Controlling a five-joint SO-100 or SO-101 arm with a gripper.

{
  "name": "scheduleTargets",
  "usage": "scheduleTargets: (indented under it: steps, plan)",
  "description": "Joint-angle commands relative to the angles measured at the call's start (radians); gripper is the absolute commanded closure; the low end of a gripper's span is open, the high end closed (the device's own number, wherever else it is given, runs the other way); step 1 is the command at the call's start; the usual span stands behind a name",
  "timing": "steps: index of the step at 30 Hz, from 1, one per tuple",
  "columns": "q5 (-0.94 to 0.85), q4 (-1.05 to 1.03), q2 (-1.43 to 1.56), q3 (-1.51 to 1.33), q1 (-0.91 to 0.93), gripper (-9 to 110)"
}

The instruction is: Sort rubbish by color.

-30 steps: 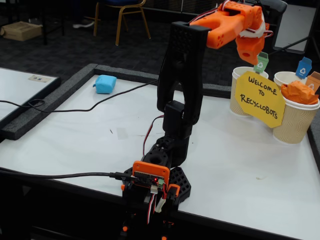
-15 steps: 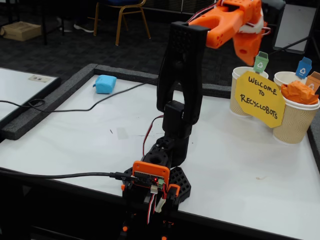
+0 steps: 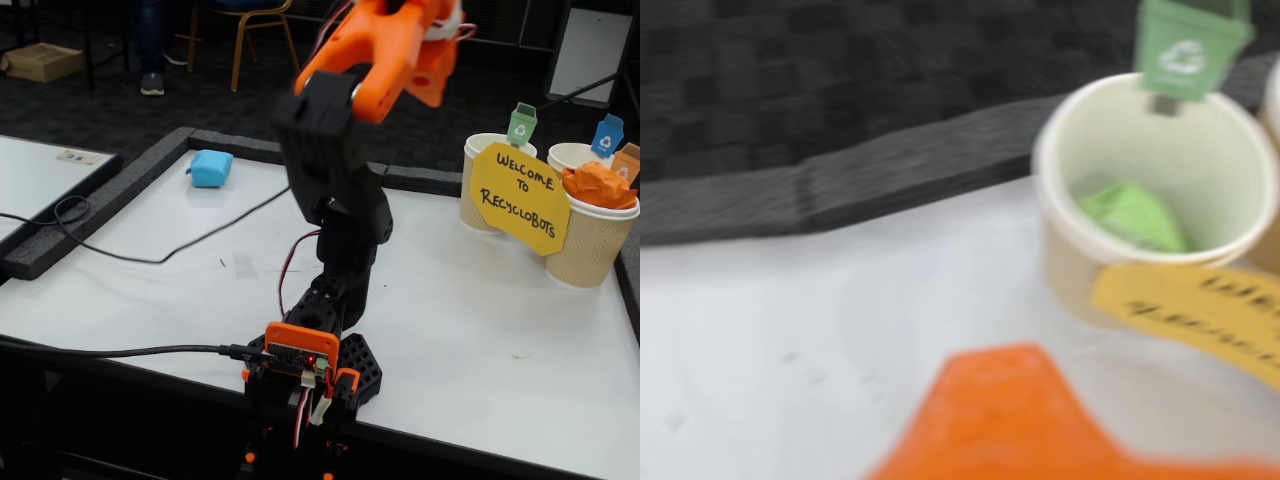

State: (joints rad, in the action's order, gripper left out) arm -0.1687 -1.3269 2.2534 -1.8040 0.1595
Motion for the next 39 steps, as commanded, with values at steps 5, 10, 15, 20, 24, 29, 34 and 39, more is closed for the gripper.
scheduleTargets:
  steps: [5,10,15,20,24,29,34,39]
  plan:
    - [-0.026,0.097,0.399,-0.272,-0.153,101]
    - [-0.026,0.166,0.528,-0.468,-0.184,101]
    - [-0.026,0.213,0.649,-0.657,-0.190,101]
    - [-0.026,0.261,0.721,-0.788,-0.146,101]
    - [-0.026,0.253,0.859,-0.900,-0.140,101]
    - [-0.026,0.199,0.977,-0.976,-0.156,101]
    - [-0.026,0.164,0.977,-0.976,-0.242,101]
    - [-0.026,0.143,0.977,-0.974,-0.304,101]
